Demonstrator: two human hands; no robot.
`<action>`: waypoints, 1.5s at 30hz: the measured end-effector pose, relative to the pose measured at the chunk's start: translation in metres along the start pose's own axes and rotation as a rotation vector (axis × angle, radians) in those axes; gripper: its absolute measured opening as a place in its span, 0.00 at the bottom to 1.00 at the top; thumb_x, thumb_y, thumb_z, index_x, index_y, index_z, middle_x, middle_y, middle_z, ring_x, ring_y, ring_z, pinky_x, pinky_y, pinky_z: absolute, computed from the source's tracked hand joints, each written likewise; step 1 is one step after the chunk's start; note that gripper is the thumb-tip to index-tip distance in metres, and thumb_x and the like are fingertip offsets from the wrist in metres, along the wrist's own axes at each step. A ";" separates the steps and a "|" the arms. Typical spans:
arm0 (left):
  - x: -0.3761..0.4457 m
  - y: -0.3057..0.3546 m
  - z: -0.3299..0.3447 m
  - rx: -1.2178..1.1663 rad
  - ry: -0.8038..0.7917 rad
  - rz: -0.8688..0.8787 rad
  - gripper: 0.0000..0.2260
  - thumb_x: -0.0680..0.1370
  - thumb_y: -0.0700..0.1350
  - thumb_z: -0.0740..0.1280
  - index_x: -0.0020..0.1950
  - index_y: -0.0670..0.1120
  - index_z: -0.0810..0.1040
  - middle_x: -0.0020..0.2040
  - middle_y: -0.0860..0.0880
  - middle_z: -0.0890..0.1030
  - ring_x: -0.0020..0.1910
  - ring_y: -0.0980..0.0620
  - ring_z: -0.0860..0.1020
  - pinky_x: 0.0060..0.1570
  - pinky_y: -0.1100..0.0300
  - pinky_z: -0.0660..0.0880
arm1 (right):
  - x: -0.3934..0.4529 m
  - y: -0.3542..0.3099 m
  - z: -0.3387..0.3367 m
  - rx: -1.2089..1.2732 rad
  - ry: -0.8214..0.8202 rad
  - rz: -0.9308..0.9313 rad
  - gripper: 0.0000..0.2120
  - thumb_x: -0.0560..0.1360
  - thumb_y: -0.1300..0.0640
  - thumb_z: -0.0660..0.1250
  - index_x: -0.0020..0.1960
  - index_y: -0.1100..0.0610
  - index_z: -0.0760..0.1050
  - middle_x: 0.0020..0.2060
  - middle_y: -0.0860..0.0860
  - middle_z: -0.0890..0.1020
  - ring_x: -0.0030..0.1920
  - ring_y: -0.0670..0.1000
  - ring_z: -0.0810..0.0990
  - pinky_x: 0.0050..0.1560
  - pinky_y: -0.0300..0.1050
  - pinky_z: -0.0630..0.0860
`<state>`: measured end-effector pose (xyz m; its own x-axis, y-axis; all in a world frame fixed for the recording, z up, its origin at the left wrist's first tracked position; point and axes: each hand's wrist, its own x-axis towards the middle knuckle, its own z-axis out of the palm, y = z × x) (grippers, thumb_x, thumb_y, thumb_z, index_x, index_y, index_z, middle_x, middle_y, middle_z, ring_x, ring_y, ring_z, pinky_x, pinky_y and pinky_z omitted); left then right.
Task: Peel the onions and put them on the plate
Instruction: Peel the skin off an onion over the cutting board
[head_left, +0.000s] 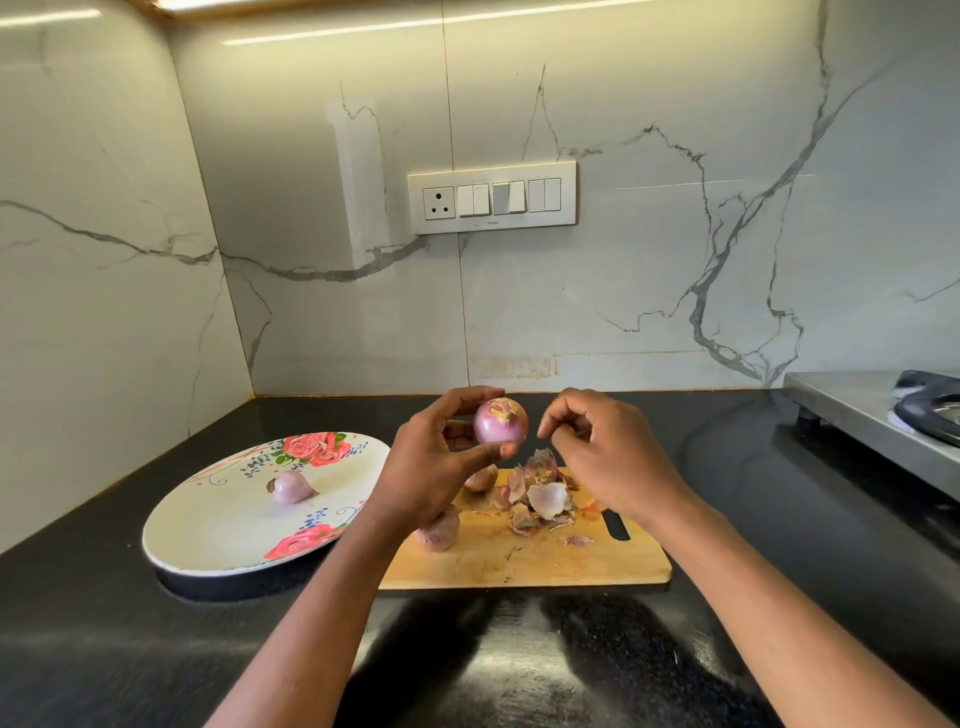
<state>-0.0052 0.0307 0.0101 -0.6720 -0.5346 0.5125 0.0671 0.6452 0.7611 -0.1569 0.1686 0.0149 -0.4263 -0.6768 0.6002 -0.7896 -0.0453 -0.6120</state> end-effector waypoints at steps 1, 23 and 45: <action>0.000 -0.001 0.000 0.009 -0.004 0.003 0.25 0.72 0.43 0.79 0.67 0.54 0.78 0.60 0.58 0.82 0.57 0.59 0.81 0.56 0.67 0.78 | 0.000 -0.001 0.000 0.016 0.006 -0.003 0.11 0.78 0.65 0.66 0.43 0.53 0.82 0.40 0.45 0.82 0.39 0.41 0.77 0.38 0.29 0.70; -0.001 0.002 -0.003 -0.060 -0.115 -0.022 0.26 0.72 0.40 0.79 0.68 0.53 0.78 0.62 0.56 0.82 0.62 0.54 0.81 0.64 0.51 0.78 | 0.004 0.003 0.003 0.137 0.067 -0.212 0.06 0.71 0.57 0.78 0.47 0.51 0.86 0.43 0.43 0.85 0.47 0.43 0.83 0.46 0.32 0.76; -0.003 0.010 -0.003 -0.091 -0.027 -0.086 0.22 0.71 0.42 0.79 0.62 0.54 0.78 0.57 0.55 0.83 0.55 0.59 0.82 0.54 0.64 0.80 | 0.001 0.005 0.006 0.174 0.035 -0.099 0.11 0.75 0.56 0.75 0.58 0.51 0.84 0.48 0.44 0.87 0.48 0.39 0.85 0.46 0.39 0.83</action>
<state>0.0002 0.0370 0.0172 -0.6980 -0.5698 0.4336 0.0739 0.5450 0.8352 -0.1585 0.1631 0.0098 -0.3677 -0.6371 0.6774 -0.7413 -0.2390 -0.6272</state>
